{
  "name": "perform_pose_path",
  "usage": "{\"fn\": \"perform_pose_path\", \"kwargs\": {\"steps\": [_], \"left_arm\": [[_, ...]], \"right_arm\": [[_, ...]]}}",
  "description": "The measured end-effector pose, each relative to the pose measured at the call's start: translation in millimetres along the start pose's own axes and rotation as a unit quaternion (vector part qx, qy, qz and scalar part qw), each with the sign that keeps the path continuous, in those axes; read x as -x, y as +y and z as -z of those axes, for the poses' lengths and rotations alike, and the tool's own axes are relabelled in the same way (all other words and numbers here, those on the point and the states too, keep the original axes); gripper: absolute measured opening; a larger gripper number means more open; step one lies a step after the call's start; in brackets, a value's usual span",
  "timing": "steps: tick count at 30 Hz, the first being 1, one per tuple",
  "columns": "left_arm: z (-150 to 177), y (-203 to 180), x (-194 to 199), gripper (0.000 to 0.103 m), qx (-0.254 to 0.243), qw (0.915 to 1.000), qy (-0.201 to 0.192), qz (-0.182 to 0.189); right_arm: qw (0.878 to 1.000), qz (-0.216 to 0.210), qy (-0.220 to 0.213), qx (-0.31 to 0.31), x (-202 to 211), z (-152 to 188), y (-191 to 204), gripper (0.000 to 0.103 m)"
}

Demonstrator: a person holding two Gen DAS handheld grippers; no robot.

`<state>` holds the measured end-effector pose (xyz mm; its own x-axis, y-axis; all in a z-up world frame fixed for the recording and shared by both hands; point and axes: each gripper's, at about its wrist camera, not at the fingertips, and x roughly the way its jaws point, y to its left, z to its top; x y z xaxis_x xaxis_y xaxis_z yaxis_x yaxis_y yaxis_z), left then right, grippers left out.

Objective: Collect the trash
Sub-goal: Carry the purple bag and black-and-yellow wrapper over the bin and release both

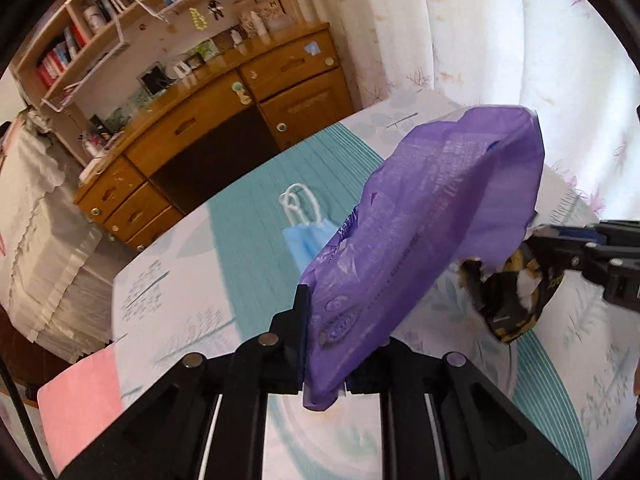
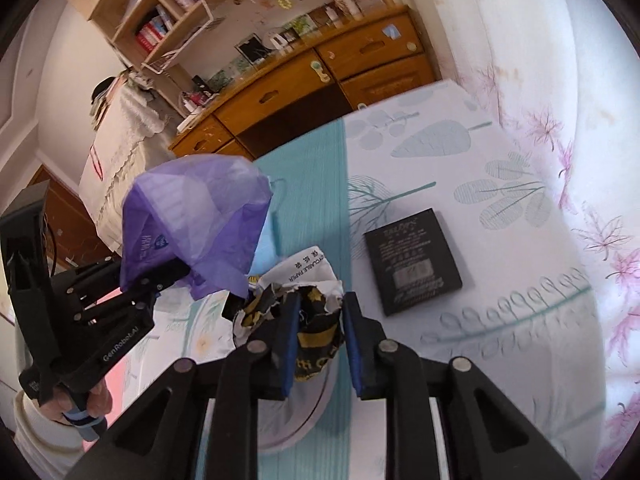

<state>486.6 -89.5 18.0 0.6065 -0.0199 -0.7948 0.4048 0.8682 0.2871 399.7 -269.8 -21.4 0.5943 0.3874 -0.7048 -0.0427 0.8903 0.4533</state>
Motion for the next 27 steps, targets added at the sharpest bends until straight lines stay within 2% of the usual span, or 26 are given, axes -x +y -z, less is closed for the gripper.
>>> {"fn": "perform_pose_path", "kwargs": {"steps": [6,9,18,22,27], "left_arm": [[54,13,73,0.011,0.024,0.9996,0.003,-0.011],[96,10,116,0.011,0.038,0.9992,0.005,-0.008],[206,-19,222,0.011,0.065,0.9974,-0.017,0.024],[242,-37,253,0.011,0.072,0.9961,-0.030,0.041],[274,-57,272,0.011,0.075,0.9949,-0.039,0.055]], "right_arm": [[0.999,-0.003,-0.017,0.036,69,37,36,0.021],[0.998,-0.009,-0.024,0.054,104,65,54,0.021],[0.992,-0.016,-0.040,0.117,191,156,99,0.021],[0.989,-0.018,-0.043,0.137,217,192,112,0.021],[0.986,-0.012,-0.049,0.159,241,230,118,0.021]]}}
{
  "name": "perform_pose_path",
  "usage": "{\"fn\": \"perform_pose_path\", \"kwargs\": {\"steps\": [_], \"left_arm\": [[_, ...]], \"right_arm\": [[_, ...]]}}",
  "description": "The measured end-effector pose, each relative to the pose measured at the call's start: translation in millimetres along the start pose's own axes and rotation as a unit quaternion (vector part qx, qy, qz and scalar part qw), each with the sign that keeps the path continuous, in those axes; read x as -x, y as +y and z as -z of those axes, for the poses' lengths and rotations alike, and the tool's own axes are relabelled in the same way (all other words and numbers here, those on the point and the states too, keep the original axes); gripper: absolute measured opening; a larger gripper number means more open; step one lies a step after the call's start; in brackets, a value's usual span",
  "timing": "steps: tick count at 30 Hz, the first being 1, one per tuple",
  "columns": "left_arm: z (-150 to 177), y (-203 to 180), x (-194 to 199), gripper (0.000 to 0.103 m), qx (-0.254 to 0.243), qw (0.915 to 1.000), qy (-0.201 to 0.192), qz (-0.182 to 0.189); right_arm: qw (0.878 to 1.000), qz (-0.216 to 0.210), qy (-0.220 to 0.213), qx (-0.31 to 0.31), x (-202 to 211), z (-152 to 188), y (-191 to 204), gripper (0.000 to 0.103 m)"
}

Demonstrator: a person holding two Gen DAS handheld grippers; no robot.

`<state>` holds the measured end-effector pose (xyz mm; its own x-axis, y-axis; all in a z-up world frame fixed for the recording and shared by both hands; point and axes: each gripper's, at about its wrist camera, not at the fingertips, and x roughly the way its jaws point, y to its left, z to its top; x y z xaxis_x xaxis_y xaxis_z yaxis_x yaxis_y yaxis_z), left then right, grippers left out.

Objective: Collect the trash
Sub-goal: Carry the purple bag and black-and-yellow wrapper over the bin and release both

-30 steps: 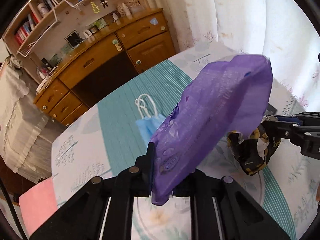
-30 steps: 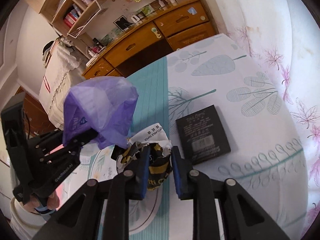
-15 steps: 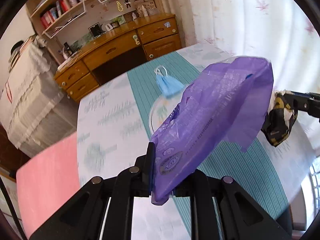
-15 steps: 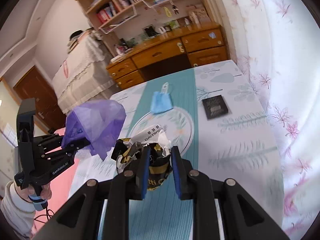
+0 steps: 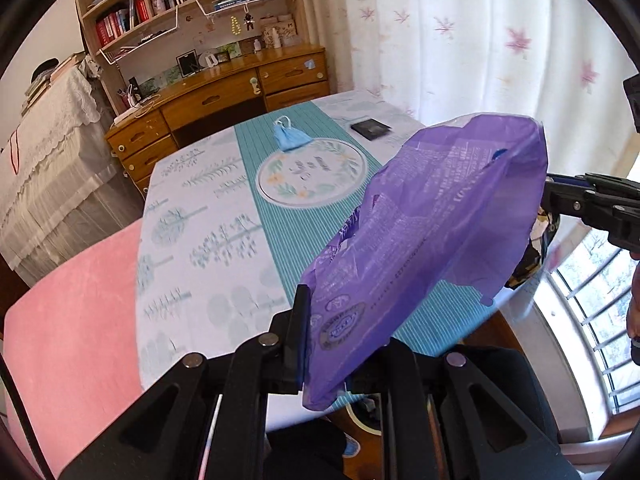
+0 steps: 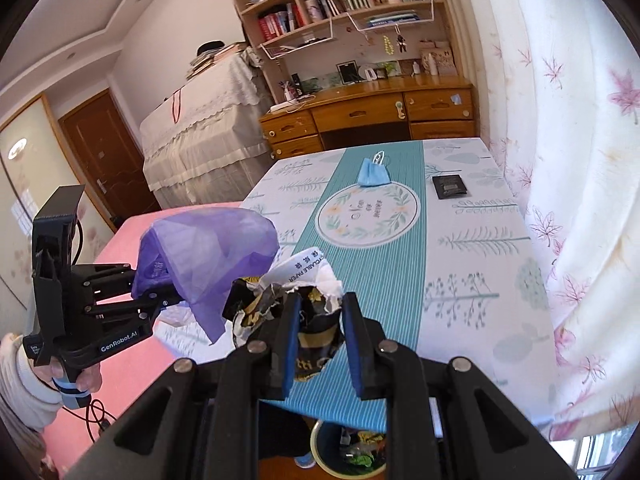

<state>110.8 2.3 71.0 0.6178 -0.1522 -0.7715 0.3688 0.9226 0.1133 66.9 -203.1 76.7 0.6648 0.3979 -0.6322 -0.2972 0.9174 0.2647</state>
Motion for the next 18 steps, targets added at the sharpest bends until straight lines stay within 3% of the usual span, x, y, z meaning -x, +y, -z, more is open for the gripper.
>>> {"fn": "perform_pose_path", "kwargs": {"steps": [8,18], "left_arm": [[58,-29,10,0.011,-0.005,0.9996,0.011,0.026],[149,-74,-32,0.011,-0.037,0.9931,0.091,0.064]], "right_arm": [[1.000,0.011,0.012,0.009,18,56,9,0.021],[0.997,0.015,0.076,-0.009,-9,149,6,0.021]]}}
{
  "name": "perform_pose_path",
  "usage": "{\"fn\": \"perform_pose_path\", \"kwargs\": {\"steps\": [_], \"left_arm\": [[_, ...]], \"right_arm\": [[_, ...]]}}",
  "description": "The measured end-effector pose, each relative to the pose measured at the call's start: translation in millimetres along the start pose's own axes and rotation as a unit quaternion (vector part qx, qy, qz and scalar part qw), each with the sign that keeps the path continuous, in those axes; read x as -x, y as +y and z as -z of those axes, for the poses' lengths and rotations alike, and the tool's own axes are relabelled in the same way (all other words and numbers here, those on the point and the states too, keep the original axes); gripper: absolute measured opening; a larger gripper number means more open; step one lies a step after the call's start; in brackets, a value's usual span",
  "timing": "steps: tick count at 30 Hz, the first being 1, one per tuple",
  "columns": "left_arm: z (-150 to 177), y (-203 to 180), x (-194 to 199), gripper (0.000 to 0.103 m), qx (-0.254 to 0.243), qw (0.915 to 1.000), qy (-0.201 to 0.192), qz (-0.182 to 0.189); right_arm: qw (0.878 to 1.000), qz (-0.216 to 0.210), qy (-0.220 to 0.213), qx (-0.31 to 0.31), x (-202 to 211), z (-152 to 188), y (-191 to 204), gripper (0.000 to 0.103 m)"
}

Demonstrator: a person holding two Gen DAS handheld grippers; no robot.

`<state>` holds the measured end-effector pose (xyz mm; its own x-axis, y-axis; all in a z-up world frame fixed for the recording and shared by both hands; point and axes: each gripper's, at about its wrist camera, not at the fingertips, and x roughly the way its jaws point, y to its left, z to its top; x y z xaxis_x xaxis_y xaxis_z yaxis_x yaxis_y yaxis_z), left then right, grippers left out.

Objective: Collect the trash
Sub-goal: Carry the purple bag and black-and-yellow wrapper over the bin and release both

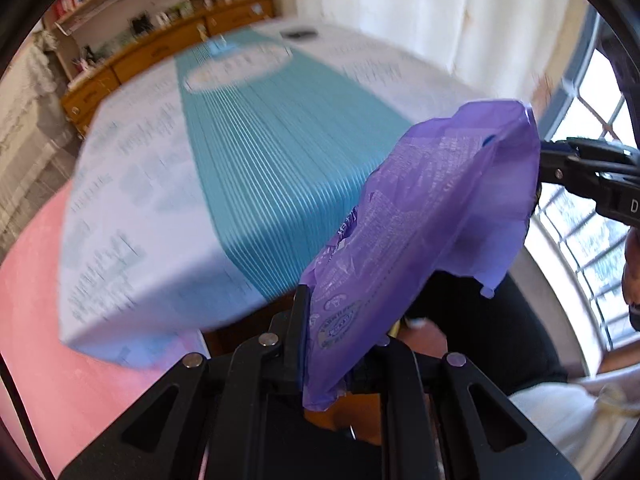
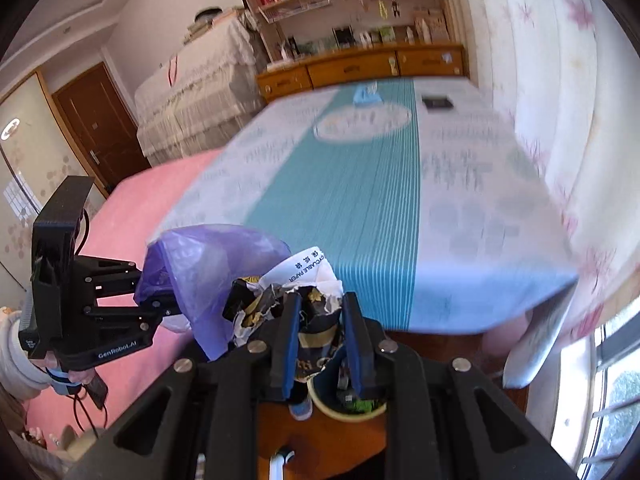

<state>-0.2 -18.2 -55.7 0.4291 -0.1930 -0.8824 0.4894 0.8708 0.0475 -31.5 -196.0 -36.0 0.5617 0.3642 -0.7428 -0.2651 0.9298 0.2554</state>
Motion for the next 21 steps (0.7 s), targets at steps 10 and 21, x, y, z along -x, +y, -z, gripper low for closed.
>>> {"fn": "perform_pose_path", "kwargs": {"steps": [10,21], "left_arm": [[63,-25,-114,0.011,-0.022,0.9949,0.098,-0.005],[92,-34,-256,0.012,0.011,0.9755,0.219,0.007]], "right_arm": [[0.991,-0.004,0.110,-0.072,-97,70,-37,0.021],[0.961,0.021,0.177,-0.210,-213,137,-101,0.021]]}}
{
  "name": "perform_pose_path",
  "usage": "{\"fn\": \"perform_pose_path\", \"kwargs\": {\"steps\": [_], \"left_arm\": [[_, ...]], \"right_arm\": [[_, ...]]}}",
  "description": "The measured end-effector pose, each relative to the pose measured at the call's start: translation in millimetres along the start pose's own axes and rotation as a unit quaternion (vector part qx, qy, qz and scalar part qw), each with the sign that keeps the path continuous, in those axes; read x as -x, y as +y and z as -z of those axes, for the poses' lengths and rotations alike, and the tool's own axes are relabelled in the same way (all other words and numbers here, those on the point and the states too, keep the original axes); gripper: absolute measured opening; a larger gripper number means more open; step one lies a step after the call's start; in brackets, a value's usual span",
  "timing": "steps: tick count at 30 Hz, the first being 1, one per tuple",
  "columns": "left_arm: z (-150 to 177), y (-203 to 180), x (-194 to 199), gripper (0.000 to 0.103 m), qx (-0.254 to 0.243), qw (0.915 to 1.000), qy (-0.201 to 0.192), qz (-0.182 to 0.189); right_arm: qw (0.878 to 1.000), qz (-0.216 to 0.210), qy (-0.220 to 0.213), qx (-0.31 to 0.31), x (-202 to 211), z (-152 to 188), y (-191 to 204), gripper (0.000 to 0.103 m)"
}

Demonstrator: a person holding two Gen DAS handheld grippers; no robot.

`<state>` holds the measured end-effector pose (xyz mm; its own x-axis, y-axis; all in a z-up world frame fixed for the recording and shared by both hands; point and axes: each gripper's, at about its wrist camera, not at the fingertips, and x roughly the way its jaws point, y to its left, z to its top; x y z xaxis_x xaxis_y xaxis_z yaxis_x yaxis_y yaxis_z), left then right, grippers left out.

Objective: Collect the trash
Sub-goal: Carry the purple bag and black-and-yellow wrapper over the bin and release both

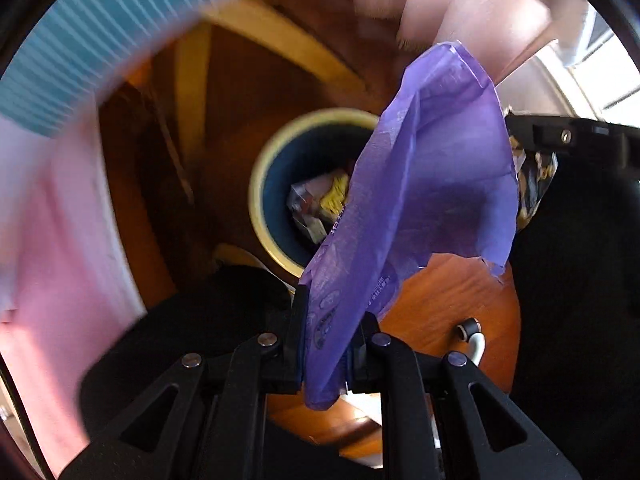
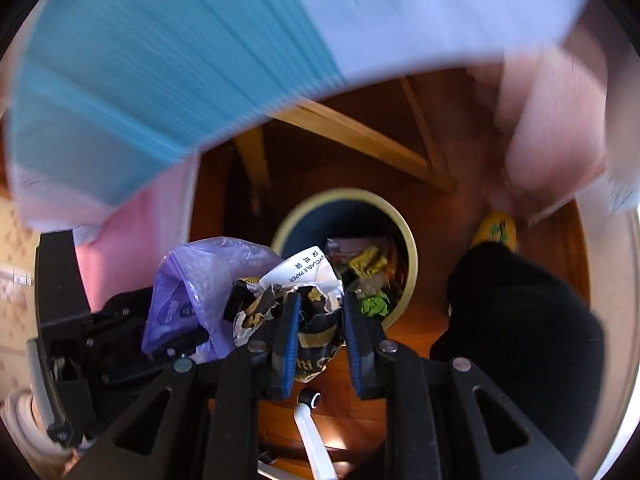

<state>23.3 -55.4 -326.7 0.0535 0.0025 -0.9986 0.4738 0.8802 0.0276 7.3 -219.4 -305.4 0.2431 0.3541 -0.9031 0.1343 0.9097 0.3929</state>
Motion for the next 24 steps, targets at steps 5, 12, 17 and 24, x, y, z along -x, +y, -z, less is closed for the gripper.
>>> {"fn": "perform_pose_path", "kwargs": {"steps": [5,12,17,24], "left_arm": [[-15,8,-51,0.012,0.043,0.9979,0.041,0.024],[-27,31,-85,0.013,0.113,0.9887,0.065,0.075],[-31,43,-102,0.016,0.151,0.9807,0.081,0.095],[-33,55,-108,0.028,0.186,0.9743,0.080,0.099]], "right_arm": [[0.996,0.000,0.024,-0.089,-45,-7,-27,0.021],[0.990,0.018,0.034,-0.133,-79,-17,-35,0.022],[0.991,0.025,0.034,-0.126,-90,-22,-28,0.026],[0.992,0.043,0.044,-0.112,-108,-26,-23,0.034]]}}
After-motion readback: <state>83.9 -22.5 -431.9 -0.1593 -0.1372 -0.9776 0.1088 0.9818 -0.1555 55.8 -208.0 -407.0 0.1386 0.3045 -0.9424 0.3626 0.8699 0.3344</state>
